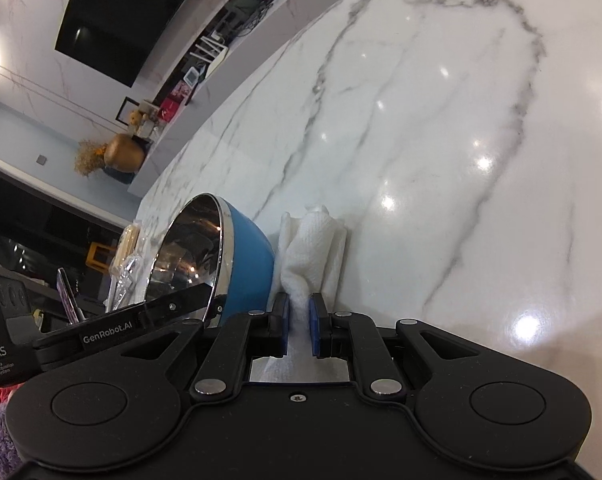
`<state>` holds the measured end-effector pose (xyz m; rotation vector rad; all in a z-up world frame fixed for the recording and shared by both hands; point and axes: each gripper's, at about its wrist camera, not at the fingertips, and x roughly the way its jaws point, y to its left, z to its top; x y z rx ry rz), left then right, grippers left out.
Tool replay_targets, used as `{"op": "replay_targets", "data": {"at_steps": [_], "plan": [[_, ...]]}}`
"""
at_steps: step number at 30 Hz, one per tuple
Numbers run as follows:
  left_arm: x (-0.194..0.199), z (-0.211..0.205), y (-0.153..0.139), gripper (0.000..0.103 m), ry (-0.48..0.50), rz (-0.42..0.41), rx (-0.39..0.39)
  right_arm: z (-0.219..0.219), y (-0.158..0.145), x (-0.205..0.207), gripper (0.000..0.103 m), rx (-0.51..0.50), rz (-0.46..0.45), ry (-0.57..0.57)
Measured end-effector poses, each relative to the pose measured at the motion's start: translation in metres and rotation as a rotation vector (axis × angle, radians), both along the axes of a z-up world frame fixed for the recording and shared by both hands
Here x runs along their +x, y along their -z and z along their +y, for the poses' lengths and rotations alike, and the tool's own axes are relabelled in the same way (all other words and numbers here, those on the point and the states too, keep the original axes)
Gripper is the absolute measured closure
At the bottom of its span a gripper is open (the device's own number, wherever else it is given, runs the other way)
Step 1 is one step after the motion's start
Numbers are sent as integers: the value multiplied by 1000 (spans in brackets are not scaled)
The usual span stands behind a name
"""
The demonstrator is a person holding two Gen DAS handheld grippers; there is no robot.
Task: Clean bowl
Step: 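Hold the bowl tilted with the left tool while the right tool wipes its blue outer wall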
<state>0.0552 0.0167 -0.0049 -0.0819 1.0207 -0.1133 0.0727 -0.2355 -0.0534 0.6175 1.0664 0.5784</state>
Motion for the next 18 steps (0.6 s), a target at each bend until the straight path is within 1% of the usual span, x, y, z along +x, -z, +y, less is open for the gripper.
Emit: {"op": "replay_targets", "data": {"at_steps": [3, 6, 9, 11, 14, 18], "plan": [[0, 0, 0, 88, 19, -11, 21, 3, -2, 3, 93, -6, -5, -1], [1, 3, 0, 90, 33, -21, 11, 0, -6, 3, 93, -6, -21, 12], [2, 6, -2, 92, 70, -19, -3, -10, -11, 3, 93, 34, -49, 52], [2, 6, -3, 92, 94, -15, -7, -18, -15, 3, 93, 91, -77, 83], [2, 5, 0, 92, 123, -3, -32, -27, -16, 3, 93, 169, -93, 98], [2, 4, 0, 92, 119, -8, -29, -31, -14, 3, 93, 181, -78, 99]]}}
